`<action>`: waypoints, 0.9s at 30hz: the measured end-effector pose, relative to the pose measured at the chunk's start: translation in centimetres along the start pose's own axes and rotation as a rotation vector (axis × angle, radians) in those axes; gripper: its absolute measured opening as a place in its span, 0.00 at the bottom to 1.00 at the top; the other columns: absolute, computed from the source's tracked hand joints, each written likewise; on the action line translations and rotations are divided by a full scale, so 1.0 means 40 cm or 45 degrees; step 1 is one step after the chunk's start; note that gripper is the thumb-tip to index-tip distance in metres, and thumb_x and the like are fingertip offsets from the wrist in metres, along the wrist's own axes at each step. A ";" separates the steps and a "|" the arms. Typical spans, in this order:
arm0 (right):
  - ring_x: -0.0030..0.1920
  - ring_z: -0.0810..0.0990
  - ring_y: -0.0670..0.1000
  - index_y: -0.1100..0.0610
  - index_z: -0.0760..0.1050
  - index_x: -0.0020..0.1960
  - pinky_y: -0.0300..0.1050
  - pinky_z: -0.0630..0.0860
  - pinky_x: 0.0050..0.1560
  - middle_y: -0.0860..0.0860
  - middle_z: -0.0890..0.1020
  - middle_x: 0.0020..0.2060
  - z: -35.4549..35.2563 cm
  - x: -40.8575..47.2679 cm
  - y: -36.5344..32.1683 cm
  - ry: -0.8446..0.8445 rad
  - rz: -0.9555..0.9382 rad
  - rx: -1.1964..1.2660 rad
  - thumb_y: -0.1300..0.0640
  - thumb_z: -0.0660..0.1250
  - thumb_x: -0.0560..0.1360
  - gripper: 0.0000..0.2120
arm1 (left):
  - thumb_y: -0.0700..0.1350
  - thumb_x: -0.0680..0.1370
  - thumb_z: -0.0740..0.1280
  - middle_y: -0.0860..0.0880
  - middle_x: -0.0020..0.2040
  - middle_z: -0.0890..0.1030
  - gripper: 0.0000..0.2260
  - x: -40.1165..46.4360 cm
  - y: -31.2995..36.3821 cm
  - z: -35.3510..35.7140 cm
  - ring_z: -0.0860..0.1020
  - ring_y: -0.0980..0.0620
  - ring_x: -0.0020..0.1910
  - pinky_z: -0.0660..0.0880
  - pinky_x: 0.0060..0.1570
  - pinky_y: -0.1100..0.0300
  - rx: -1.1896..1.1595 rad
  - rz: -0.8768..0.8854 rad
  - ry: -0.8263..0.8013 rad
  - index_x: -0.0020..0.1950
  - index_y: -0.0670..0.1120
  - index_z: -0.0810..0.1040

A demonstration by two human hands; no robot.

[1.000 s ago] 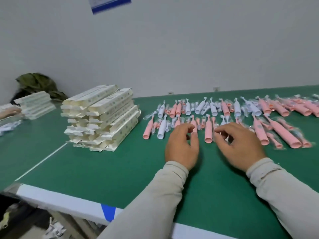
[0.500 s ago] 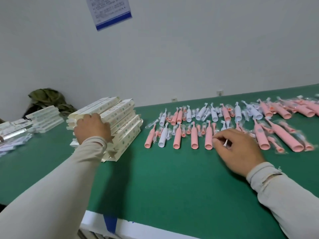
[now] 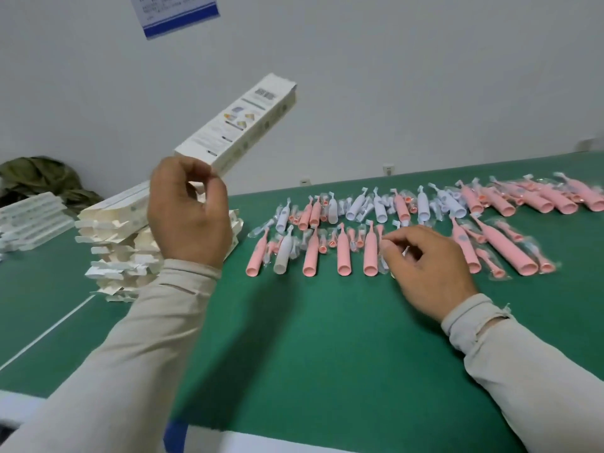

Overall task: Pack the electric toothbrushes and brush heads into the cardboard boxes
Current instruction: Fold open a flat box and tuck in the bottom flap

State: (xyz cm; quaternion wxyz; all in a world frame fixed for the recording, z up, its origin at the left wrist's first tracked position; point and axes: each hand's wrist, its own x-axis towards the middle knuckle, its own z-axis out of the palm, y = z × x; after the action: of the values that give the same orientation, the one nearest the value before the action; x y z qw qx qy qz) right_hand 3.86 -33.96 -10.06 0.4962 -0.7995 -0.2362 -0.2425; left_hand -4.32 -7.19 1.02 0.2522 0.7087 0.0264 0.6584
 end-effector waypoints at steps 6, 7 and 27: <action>0.50 0.86 0.55 0.53 0.77 0.61 0.49 0.82 0.44 0.55 0.86 0.51 -0.015 0.024 -0.027 -0.095 0.595 1.257 0.37 0.61 0.78 0.22 | 0.37 0.73 0.67 0.57 0.40 0.75 0.06 -0.271 0.223 0.201 0.71 0.58 0.39 0.69 0.40 0.62 -0.376 0.016 -0.464 0.43 0.49 0.75; 0.47 0.87 0.55 0.55 0.78 0.58 0.49 0.82 0.40 0.55 0.87 0.48 -0.027 0.028 -0.026 -0.038 0.618 1.348 0.41 0.60 0.81 0.19 | 0.38 0.73 0.68 0.57 0.41 0.75 0.06 -0.307 0.237 0.228 0.71 0.57 0.39 0.70 0.40 0.60 -0.401 0.003 -0.561 0.44 0.49 0.76; 0.41 0.83 0.51 0.61 0.81 0.57 0.43 0.79 0.37 0.54 0.86 0.45 -0.032 0.007 -0.022 -0.615 0.810 1.180 0.48 0.67 0.80 0.17 | 0.64 0.68 0.73 0.37 0.57 0.82 0.37 -0.327 0.162 0.264 0.79 0.39 0.61 0.71 0.67 0.38 -1.565 -1.631 -1.035 0.66 0.39 0.73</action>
State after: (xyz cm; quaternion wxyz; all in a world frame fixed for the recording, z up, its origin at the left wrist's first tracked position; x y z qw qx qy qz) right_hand 3.32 -34.74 -8.79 0.7728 -0.5643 -0.1725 0.2335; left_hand 2.04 -21.07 -8.51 0.8778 0.4781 -0.0305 0.0011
